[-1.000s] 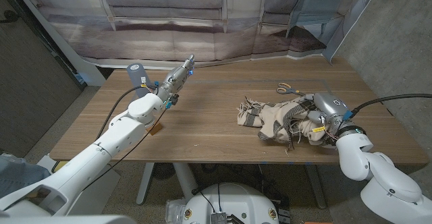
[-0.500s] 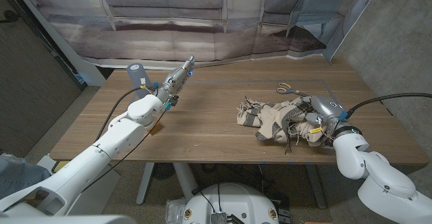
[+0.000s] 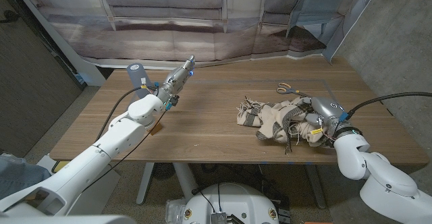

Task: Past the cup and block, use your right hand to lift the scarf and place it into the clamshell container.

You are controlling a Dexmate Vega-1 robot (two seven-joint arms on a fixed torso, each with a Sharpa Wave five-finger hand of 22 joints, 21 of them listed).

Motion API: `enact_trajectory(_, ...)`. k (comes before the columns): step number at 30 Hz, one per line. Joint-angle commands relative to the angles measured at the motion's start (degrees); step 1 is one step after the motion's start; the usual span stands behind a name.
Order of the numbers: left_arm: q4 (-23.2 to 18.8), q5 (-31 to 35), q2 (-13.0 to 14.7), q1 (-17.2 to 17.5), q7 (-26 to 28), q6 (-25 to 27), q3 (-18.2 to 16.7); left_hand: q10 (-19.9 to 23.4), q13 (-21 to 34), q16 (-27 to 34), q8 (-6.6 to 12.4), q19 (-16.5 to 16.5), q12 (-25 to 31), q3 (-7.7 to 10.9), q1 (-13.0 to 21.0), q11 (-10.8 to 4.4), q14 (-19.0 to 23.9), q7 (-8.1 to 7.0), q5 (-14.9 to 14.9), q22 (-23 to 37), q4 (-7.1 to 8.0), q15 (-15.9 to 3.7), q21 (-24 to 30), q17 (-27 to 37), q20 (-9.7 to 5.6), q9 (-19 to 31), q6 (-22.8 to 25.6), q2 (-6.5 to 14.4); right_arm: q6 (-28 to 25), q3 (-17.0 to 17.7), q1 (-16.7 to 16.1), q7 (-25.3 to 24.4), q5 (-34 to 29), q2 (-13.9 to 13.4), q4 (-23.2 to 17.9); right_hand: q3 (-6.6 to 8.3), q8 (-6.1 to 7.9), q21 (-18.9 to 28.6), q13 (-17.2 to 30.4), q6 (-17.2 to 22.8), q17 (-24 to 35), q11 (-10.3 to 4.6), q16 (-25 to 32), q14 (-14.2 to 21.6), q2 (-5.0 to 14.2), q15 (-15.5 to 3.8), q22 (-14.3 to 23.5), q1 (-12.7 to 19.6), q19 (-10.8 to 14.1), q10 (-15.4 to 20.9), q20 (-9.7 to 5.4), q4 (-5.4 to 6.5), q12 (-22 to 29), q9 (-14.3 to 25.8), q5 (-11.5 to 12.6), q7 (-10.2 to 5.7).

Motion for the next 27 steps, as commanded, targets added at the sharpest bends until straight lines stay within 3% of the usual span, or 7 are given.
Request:
enact_trajectory(1,1.0,0.6,-0.9,-1.2,-0.6,0.2,0.9,-0.4,0.2,-0.1,-0.06,-7.5,-0.1,-0.29,0.6,-0.06,-0.5,0.20,-0.3,0.3,0.00,-0.01,0.1,0.1,0.13,0.3,0.2,0.0,0.4,3.5,-3.7,-1.8,2.2,-2.1,-1.2,2.58,-2.98,-6.0,-2.2,-2.9,-3.9,1.09,-2.3,-2.5,-3.74,-5.02,-0.1,-6.6,-3.2,-3.0,-6.12,4.97,0.0,-1.8,0.5,-0.44)
enact_trajectory(5,1.4,0.7,-1.2,-1.6,-0.9,0.1,1.1,-0.4,0.2,-0.2,-0.03,-7.5,-0.1,-0.32,0.6,-0.07,-0.6,0.22,-0.3,0.3,0.01,0.04,0.1,0.1,0.14,0.3,0.2,0.0,0.6,4.6,-4.7,-1.9,2.7,-2.3,-1.5,1.99,-5.36,-11.0,-4.2,-4.7,-6.6,1.80,-2.3,-5.4,-6.46,-4.55,0.0,-11.6,-2.7,-4.7,-4.65,6.96,0.3,-3.1,0.6,-0.75)
enact_trajectory(11,1.7,0.7,-1.2,-1.8,-1.0,0.0,1.2,-0.3,0.2,-0.1,-0.01,-7.5,-0.1,-0.36,0.6,-0.12,-0.5,0.21,-0.3,0.3,0.03,0.04,0.1,0.1,0.13,0.3,0.3,0.0,0.4,5.6,-5.3,-1.3,3.3,-2.5,-1.8,1.52,-6.74,-13.4,-5.5,-5.7,-8.1,2.23,-2.2,-7.1,-8.36,-3.74,0.1,-14.1,-2.1,-5.7,-3.79,7.78,0.4,-3.7,0.9,-0.72)
enact_trajectory(16,1.7,0.7,-1.3,-1.8,-0.9,0.0,1.1,-0.3,0.2,-0.1,0.00,-7.5,0.0,-0.40,0.7,-0.12,-0.6,0.26,-0.3,0.3,0.05,0.00,0.1,0.1,0.16,0.3,0.4,0.0,0.7,6.1,-5.3,-0.2,3.8,-3.1,-1.9,0.52,-8.64,-16.9,-7.2,-7.2,-10.1,2.82,-2.2,-9.6,-11.23,-2.31,0.0,-18.2,-0.3,-7.4,-2.49,9.38,0.5,-4.3,1.8,-0.71)
enact_trajectory(21,2.1,0.5,-1.2,-1.9,-1.2,-0.1,1.0,-0.4,0.2,-0.1,-0.01,-7.5,0.0,-0.43,0.7,-0.12,-0.6,0.26,-0.3,0.3,0.06,-0.11,0.1,0.1,0.15,0.3,0.4,0.0,0.3,5.9,-4.7,0.6,4.0,-3.4,-2.1,0.21,-10.10,-19.8,-8.6,-8.7,-11.6,3.12,-2.3,-12.5,-12.92,-0.83,0.0,-20.1,0.9,-9.2,-0.81,10.01,0.4,-4.6,2.5,-0.64)
enact_trajectory(27,2.7,0.3,-1.3,-2.1,-1.5,-0.3,0.9,-0.3,0.2,-0.1,-0.02,-7.5,0.0,-0.47,0.7,-0.11,-0.5,0.22,-0.3,0.3,0.08,0.07,0.1,0.1,0.17,0.3,0.4,0.1,-0.3,5.5,-3.9,1.8,4.5,-4.0,-2.4,-0.32,-11.34,-23.2,-10.0,-9.9,-13.3,3.93,-2.5,-15.8,-14.40,0.47,0.1,-21.6,-0.6,-10.6,1.55,10.35,0.4,-4.8,3.3,-0.56)
